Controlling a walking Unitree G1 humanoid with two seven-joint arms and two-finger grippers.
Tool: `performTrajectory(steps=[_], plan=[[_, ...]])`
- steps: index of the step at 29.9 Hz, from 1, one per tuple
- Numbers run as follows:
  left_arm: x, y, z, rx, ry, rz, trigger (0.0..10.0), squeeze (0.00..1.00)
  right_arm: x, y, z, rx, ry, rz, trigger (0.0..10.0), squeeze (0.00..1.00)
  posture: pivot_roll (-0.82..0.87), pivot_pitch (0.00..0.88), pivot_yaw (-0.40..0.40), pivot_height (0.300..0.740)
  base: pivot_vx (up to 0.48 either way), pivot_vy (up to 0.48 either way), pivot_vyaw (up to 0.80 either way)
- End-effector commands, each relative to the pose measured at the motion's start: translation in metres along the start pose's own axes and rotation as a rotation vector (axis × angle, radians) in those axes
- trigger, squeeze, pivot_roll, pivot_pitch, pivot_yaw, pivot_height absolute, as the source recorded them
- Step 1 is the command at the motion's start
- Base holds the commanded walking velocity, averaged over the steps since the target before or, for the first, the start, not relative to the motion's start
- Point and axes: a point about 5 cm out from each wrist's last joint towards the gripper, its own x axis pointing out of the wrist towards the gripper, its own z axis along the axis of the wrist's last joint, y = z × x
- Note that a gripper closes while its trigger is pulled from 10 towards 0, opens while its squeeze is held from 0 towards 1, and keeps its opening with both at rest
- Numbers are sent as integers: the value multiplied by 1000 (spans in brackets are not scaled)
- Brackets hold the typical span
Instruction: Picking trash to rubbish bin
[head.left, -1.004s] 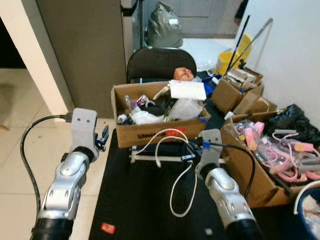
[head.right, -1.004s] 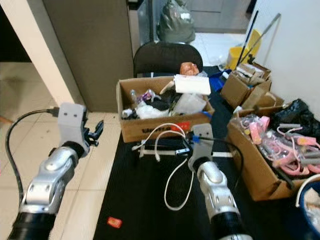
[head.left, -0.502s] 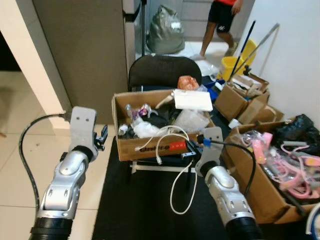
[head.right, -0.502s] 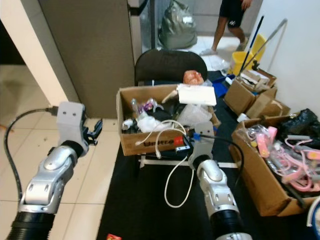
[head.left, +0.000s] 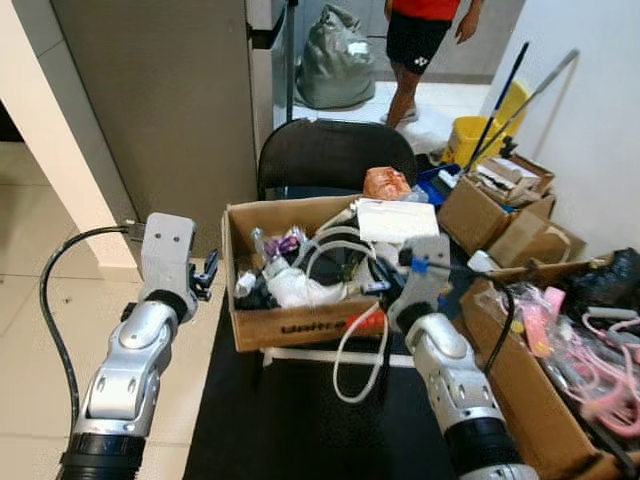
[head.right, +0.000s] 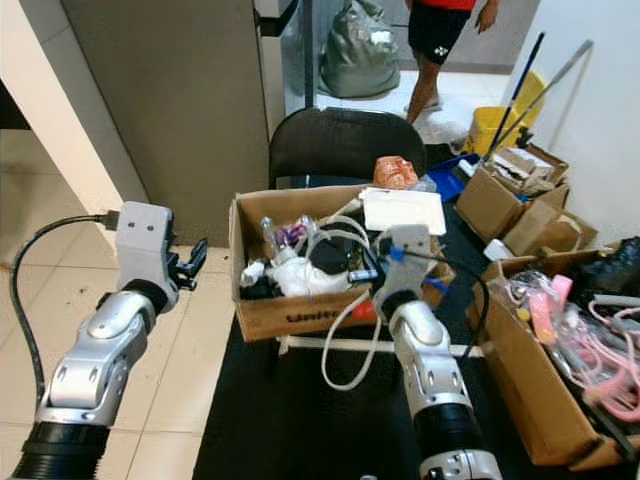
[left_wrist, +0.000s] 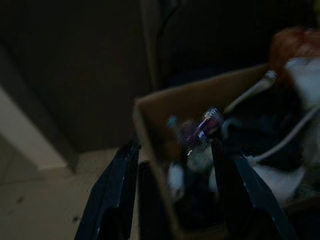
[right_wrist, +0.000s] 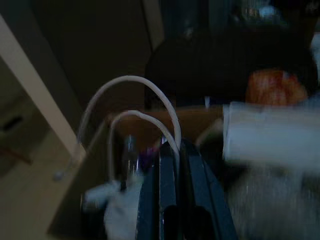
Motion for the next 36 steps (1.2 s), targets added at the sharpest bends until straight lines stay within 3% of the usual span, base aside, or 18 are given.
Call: performTrajectory(steps=[1, 12, 30, 33, 34, 36], plan=[[-2, 6, -2, 10, 11, 14, 10000, 0, 12, 15, 20, 26, -79, 62, 10000, 0, 70, 81, 9, 740, 390, 0, 0], [-2, 3, 0, 15, 6, 1, 10000, 0, 34, 29, 21, -41, -64, 86, 10000, 0, 82, 77, 3, 740, 393, 0, 0], [-2, 1, 0, 36, 6, -23, 10000, 0, 41, 28, 21, -48, -76, 67, 10000, 0, 82, 84, 10, 740, 387, 0, 0], [-5, -10, -1, 68, 33, -160, 10000, 0, 41, 27, 19, -49, -66, 66, 10000, 0, 82, 84, 10, 740, 0, 0, 0], [-12, -20, -6, 165, 69, -306, 10000, 0, 40, 25, 17, -69, -47, 68, 10000, 0, 84, 86, 8, 740, 0, 0, 0], [-21, -25, -12, 257, 122, -439, 10000, 0, 40, 24, 14, -88, -33, 69, 10000, 0, 85, 87, 8, 740, 0, 0, 0]])
